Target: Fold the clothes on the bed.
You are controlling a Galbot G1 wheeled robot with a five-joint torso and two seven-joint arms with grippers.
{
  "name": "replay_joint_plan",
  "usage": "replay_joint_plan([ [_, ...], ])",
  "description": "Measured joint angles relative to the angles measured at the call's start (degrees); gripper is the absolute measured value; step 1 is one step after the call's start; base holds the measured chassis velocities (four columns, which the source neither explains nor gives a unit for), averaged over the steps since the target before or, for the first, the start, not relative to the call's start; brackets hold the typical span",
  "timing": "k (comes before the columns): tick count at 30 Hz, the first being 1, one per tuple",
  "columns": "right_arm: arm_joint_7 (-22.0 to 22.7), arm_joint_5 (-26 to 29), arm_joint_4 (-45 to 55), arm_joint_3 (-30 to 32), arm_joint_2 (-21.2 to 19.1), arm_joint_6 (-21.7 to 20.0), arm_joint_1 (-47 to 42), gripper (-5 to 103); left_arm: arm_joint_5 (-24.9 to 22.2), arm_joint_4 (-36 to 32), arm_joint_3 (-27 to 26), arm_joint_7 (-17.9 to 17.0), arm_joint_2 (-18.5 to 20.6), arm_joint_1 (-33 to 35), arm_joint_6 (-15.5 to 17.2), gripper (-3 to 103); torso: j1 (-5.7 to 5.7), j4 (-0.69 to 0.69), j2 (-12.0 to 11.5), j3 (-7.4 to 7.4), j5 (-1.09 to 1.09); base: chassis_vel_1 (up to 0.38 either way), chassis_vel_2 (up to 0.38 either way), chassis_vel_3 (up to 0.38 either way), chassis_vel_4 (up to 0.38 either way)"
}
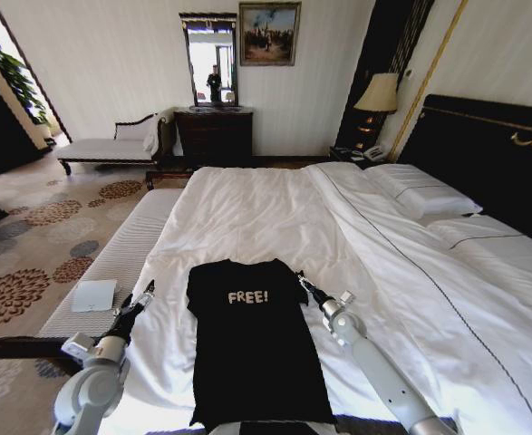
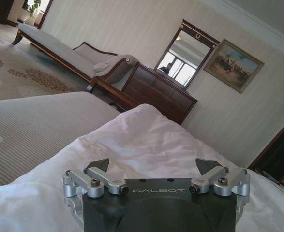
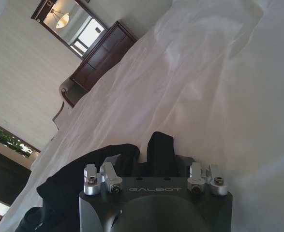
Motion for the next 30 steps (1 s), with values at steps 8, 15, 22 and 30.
replay_joint_plan([
  [8, 1.68, -2.32, -0.72, 0.04, -0.55, 0.84, -0.02, 35, -0.20, -0.58, 0.24, -0.22, -0.60, 0.68, 0.06, 100, 0.00, 0.00, 0.00, 0.00, -0.01, 0.000, 0.000, 0.000, 0.000],
  [15, 2.02, -4.46, -0.32, -0.07, -0.69, 0.88, -0.54, 9, 0.05, -0.88, 0.19, -0.58, -1.01, 1.04, 0.06, 100, 0.00, 0.00, 0.00, 0.00, 0.00, 0.000, 0.000, 0.000, 0.000],
  [22, 3.26, -5.66, 3.43, 1.47, -1.36, 1.55, -2.11, 0, 0.54, -1.14, 0.12, -0.93, -1.11, 1.51, 0.04, 100, 0.00, 0.01, 0.00, 0.00, 0.01, 0.000, 0.000, 0.000, 0.000],
  [30, 8.40, -5.10, 12.87, 5.92, -5.83, 0.13, -5.84, 0, 0.72, -1.36, -0.12, -0.93, -0.84, 1.96, -0.06, 100, 0.00, -0.01, 0.00, 0.00, -0.01, 0.000, 0.000, 0.000, 0.000],
])
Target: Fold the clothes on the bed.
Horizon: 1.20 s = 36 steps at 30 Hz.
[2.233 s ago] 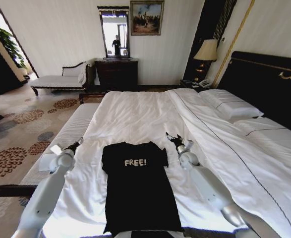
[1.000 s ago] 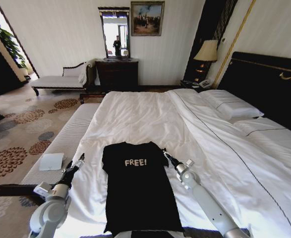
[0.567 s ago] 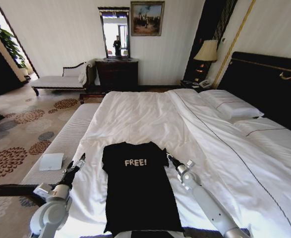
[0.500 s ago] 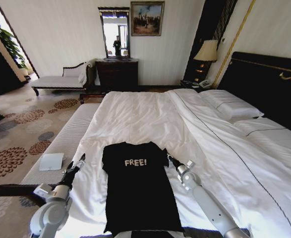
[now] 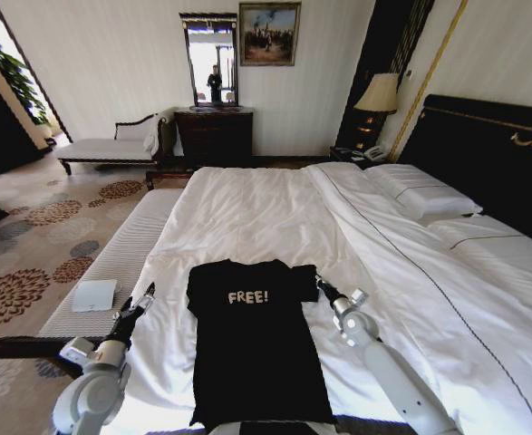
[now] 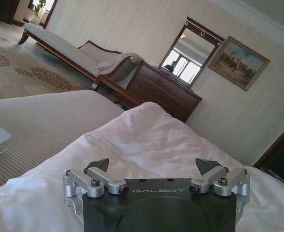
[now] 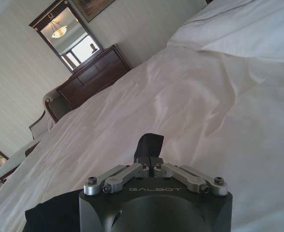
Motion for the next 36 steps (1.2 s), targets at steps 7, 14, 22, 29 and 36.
replay_joint_plan([
  [7, 3.61, -0.45, 3.50, 2.45, -1.03, -1.84, -2.26, 0, -0.08, 0.67, 0.36, -0.02, 0.37, -0.57, -0.01, 100, 0.00, 0.01, 0.00, 0.00, 0.01, 0.000, 0.000, 0.000, 0.000],
  [14, 4.14, -2.45, 2.74, 3.70, -1.33, -1.89, -3.95, 0, -0.43, 0.94, 0.41, -0.07, 1.13, -0.74, -0.01, 100, 0.00, 0.01, 0.00, 0.00, 0.00, 0.000, 0.000, 0.000, 0.000],
  [22, 5.31, -6.35, 2.20, 4.28, 0.77, 0.28, -5.92, 14, -1.01, 1.53, 0.34, -0.05, 1.68, -0.71, -0.04, 100, 0.00, 0.00, 0.00, 0.01, 0.01, 0.000, 0.000, 0.000, 0.000],
  [29, 8.84, -7.37, 13.00, 6.63, 2.82, 2.16, -12.87, 35, -1.49, 2.57, 0.29, 0.11, 2.02, -0.64, -0.16, 100, 0.00, 0.01, 0.00, 0.00, -0.01, 0.000, 0.000, 0.000, 0.000],
  [36, 20.10, 1.64, 22.40, 7.34, 3.95, -6.95, -20.25, 63, -0.30, 4.06, 0.63, -0.01, 2.35, 0.73, 0.54, 100, 0.00, 0.00, 0.01, 0.00, -0.01, 0.000, 0.000, 0.000, 0.000],
])
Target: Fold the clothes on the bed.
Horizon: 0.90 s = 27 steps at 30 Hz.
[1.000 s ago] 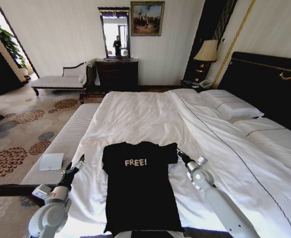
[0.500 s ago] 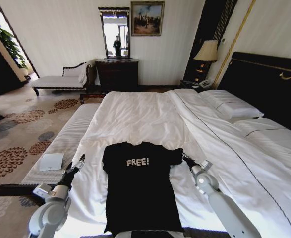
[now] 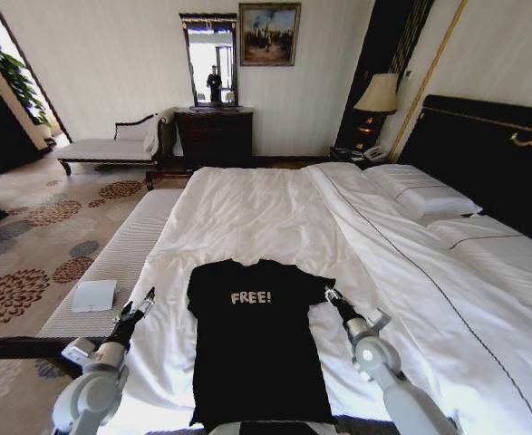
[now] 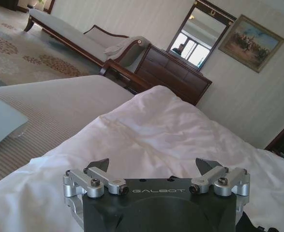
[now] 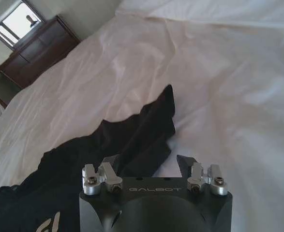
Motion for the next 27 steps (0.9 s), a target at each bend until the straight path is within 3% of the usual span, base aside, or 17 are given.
replay_joint_plan([
  [2, 1.98, 4.44, 0.25, 0.06, -0.21, -2.03, -0.38, 74, 0.03, 0.42, 0.01, -0.02, 0.14, 0.24, 0.00, 100, 0.00, 0.00, 0.00, 0.00, 0.00, 0.000, 0.000, 0.000, 0.000],
  [6, 2.32, 5.91, -2.12, 0.07, -0.09, -2.47, 1.06, 84, 0.05, 0.58, 0.02, -0.16, 0.31, 0.31, 0.00, 100, 0.00, 0.00, 0.00, 0.00, 0.01, 0.000, 0.000, 0.000, 0.000],
  [11, -1.56, 4.29, -8.27, -0.21, -0.14, -1.13, 5.16, 100, 0.26, 0.50, 0.06, -0.29, 0.45, 0.39, 0.02, 100, 0.00, 0.02, 0.00, 0.01, 0.02, 0.000, 0.000, 0.000, 0.000],
  [12, -1.56, 4.29, -8.27, -0.21, -0.14, -1.13, 5.16, 100, 0.26, 0.50, 0.06, -0.29, 0.45, 0.39, 0.02, 100, 0.00, 0.02, 0.00, 0.01, 0.02, 0.000, 0.000, 0.000, 0.000],
  [16, -8.61, 1.87, -15.09, -1.06, -1.55, 1.14, 10.10, 100, 0.75, 0.24, 0.10, -0.44, 0.17, 0.51, 0.04, 100, 0.01, 0.01, -0.01, 0.01, 0.02, 0.000, 0.000, 0.000, 0.000],
  [27, -14.41, 2.45, -15.39, -3.46, -2.06, 2.50, 12.28, 100, 1.87, 0.35, 0.10, -0.50, -1.23, 0.53, 0.04, 100, 0.01, 0.01, 0.00, 0.01, 0.01, 0.000, 0.000, 0.000, 0.000],
])
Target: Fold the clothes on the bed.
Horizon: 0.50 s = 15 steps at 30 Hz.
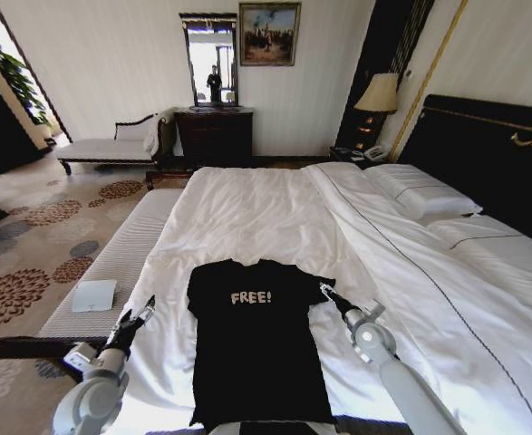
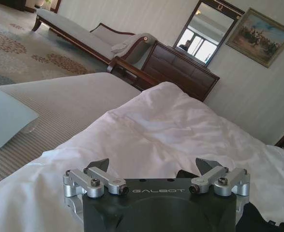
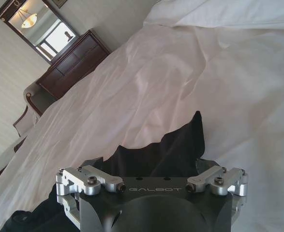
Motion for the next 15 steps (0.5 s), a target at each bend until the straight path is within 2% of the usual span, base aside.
replay_joint_plan([
  [15, 3.19, -0.93, 2.35, 0.14, -1.09, -0.11, -1.58, 100, 0.63, -0.15, -0.04, -0.18, -1.18, 0.40, 0.03, 100, 0.00, 0.00, 0.00, 0.00, 0.00, 0.000, 0.000, 0.000, 0.000],
])
